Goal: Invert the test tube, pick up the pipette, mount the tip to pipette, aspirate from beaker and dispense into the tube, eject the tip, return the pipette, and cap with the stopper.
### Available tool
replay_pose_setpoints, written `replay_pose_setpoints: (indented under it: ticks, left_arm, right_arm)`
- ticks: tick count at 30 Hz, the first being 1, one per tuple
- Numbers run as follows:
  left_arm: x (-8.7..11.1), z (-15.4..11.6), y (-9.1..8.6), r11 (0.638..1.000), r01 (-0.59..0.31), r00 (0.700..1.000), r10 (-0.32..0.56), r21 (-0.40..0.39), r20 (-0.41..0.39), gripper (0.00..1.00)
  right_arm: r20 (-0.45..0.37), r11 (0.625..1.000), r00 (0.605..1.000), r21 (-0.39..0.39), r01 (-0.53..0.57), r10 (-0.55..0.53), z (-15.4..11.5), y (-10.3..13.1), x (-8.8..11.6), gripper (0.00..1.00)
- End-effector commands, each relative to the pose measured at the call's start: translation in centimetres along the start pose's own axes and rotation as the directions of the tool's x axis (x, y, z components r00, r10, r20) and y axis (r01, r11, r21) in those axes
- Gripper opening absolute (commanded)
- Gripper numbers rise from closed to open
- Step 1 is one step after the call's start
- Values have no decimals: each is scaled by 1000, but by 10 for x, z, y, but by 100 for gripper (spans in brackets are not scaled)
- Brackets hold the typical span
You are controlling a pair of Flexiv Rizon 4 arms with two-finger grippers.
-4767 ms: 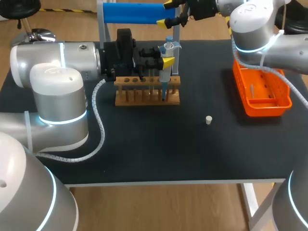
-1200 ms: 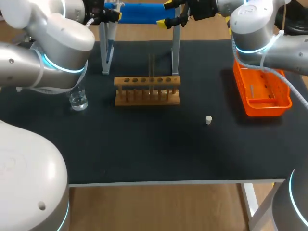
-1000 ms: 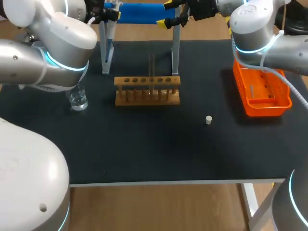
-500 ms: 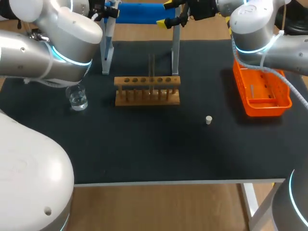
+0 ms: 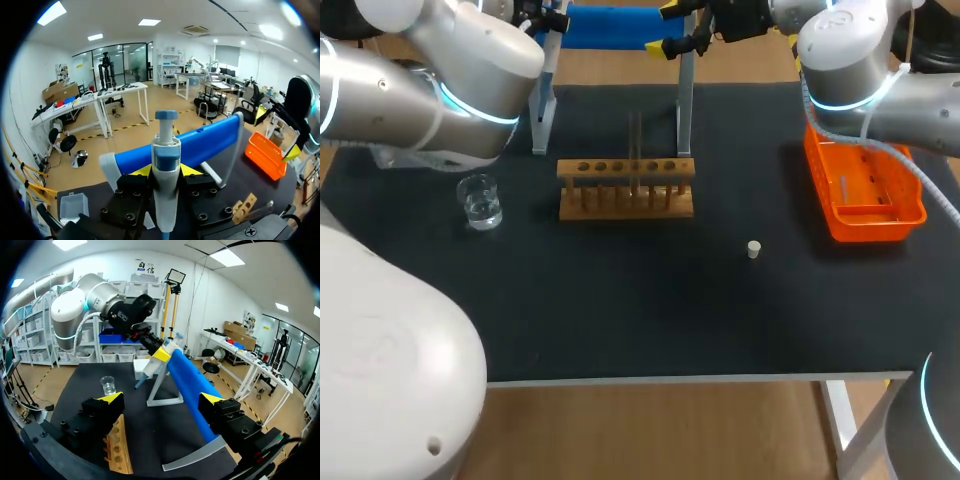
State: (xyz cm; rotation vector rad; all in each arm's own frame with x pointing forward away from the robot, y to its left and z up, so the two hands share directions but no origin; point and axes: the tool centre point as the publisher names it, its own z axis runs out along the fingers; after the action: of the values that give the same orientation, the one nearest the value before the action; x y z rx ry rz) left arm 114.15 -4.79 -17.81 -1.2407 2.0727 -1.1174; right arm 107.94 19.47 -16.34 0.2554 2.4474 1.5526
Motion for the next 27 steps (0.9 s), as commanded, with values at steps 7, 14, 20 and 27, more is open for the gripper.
replay_pose_setpoints:
  ticks: [7,14,20,27]
  left_arm:
    - [0,6,-2,997,6,1000,-6,-73,13,0]
    - [0,10,5,995,18,1000,-17,-94,16,0]
    - [0,12,9,994,27,1000,-25,-103,19,0]
    - [0,10,10,994,33,999,-30,-101,27,0]
  right_arm:
    - [-2,1000,1000,3,0,0,-1,0,0,100]
    - [-2,1000,1000,3,0,0,-1,0,0,100]
    - [-2,1000,1000,3,0,0,-1,0,0,100]
    - [-2,1000,1000,3,0,0,-1,0,0,100]
